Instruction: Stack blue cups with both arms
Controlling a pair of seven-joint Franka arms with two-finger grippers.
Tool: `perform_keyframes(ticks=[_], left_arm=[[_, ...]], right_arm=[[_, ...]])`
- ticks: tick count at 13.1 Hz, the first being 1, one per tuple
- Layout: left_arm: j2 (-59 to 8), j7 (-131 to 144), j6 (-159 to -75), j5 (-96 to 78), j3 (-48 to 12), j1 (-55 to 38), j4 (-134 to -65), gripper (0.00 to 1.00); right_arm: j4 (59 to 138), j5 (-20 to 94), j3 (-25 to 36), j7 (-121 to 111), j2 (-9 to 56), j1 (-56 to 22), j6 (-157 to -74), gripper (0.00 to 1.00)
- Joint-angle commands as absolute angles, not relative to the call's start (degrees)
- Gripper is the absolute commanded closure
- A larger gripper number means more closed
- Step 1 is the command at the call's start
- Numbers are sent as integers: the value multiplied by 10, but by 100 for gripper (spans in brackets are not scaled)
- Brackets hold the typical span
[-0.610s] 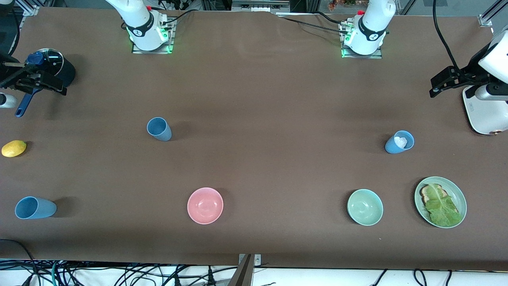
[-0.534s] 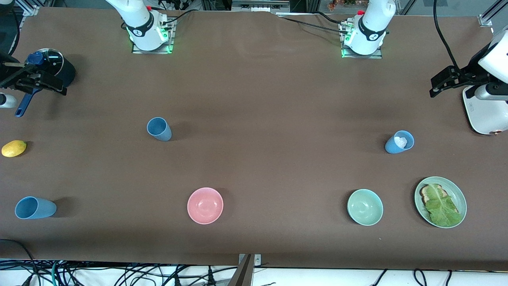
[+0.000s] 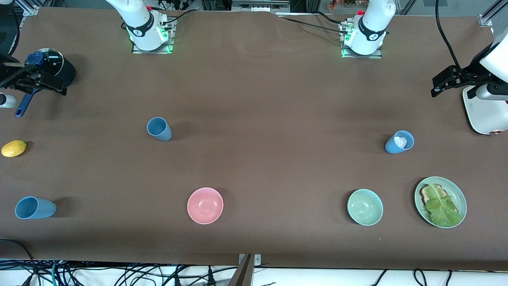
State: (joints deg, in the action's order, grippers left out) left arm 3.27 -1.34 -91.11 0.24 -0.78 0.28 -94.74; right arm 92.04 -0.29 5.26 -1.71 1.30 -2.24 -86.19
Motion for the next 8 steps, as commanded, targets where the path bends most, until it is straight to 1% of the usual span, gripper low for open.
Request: perform_keyframes(ticks=[1, 8], left_arm=[[28, -27, -903, 12, -9, 10, -933, 0], [28, -19, -904, 4, -10, 10, -933, 0]], right_arm=[[916, -4, 45, -11, 13, -15, -856, 0], [917, -4, 47, -11, 14, -15, -856, 0]])
